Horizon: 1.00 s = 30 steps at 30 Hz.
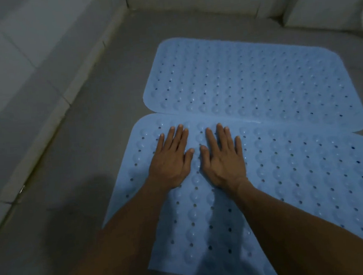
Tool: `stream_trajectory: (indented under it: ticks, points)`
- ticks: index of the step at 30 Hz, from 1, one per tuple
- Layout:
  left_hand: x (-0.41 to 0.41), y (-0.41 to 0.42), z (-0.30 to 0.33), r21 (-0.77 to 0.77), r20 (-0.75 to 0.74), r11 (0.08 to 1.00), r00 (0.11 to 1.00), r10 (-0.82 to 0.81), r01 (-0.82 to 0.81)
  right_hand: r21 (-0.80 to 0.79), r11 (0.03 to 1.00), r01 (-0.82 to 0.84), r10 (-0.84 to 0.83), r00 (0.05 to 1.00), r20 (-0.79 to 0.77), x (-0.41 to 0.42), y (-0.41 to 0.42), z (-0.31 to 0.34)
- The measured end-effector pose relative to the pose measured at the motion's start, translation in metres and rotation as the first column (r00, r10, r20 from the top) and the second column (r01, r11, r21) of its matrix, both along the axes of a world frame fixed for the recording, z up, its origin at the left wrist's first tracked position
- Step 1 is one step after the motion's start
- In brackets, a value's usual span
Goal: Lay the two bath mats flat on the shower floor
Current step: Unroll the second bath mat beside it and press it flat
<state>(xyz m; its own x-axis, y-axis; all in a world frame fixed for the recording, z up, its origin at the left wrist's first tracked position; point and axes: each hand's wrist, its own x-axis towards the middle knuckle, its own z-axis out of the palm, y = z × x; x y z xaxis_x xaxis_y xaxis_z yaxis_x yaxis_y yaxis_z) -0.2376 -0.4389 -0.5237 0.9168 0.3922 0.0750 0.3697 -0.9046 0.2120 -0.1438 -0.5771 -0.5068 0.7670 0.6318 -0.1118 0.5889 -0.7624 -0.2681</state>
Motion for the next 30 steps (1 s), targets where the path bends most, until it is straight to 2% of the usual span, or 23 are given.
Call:
stream_trajectory:
  ticks: [5,14,23,30]
  points:
    - [0.004,-0.001,0.001,-0.043,0.064,0.999,0.997,0.033,-0.031,0.005,0.998,0.060,-0.060,0.998,0.006,-0.003,0.005,0.002]
    - [0.007,-0.006,0.016,-0.013,-0.099,0.996,0.991,0.091,-0.092,0.008,0.994,0.108,-0.108,0.994,0.022,-0.003,0.008,0.001]
    - [0.012,-0.005,0.020,0.006,-0.198,0.993,0.973,0.119,-0.120,-0.008,0.994,0.111,-0.110,0.993,0.052,-0.001,0.009,0.004]
    - [0.014,-0.001,0.021,-0.004,-0.222,0.995,0.970,0.097,-0.100,-0.014,0.997,0.082,-0.082,0.997,0.010,0.002,0.011,0.005]
